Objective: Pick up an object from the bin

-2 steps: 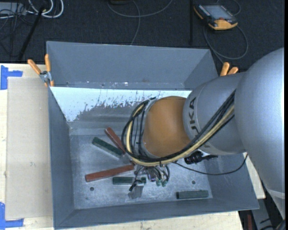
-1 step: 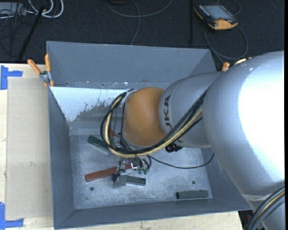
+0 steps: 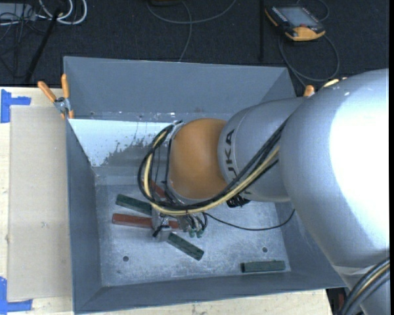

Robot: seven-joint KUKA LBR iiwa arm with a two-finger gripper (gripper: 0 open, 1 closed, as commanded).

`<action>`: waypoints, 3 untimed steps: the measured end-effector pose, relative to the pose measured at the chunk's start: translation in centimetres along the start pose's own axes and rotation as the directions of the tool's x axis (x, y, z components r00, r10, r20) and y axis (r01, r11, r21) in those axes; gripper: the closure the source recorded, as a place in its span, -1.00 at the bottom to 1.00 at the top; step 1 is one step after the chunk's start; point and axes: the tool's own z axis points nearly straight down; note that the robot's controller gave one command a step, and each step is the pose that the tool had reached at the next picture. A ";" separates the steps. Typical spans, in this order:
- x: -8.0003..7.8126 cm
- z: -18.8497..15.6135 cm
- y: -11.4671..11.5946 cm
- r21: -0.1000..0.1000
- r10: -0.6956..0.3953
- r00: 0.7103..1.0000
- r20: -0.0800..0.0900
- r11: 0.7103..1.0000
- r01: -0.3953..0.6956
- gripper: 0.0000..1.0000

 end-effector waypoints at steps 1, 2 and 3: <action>0.2 0.3 -0.1 0.002 -0.001 1.000 -0.007 1.000 0.001 -1.00; 0.2 0.2 0.0 0.002 -0.002 1.000 -0.007 1.000 0.002 1.00; 0.2 0.3 -0.1 0.003 -0.003 1.000 -0.007 1.000 0.003 -1.00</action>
Offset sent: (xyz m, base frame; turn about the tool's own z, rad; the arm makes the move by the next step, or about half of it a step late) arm 0.0000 0.0000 0.0000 0.0000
